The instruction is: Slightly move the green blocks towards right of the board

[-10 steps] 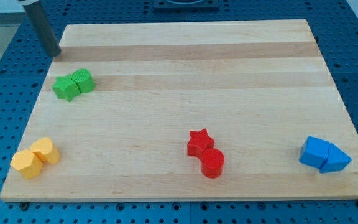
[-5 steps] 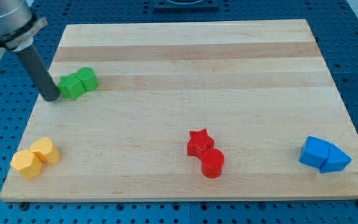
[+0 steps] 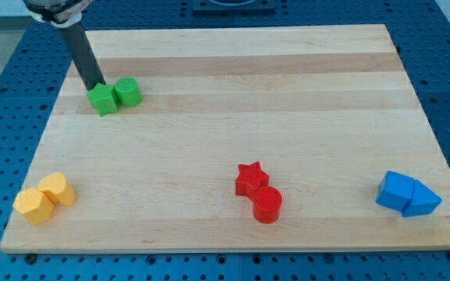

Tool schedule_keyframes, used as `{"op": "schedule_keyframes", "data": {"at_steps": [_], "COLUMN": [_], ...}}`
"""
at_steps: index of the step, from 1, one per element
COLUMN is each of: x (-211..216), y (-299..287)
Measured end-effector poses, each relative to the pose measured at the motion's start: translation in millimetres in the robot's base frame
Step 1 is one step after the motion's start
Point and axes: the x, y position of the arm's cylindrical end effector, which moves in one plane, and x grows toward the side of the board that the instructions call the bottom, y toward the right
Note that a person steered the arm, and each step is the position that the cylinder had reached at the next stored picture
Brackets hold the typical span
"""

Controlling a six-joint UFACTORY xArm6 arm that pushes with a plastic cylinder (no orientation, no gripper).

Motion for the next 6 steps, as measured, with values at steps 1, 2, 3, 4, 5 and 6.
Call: {"op": "schedule_keyframes", "data": {"at_steps": [1, 2, 3, 4, 5, 6], "x": [0, 3, 46, 66, 53, 39], "y": [-38, -69, -56, -28, 4, 5]}}
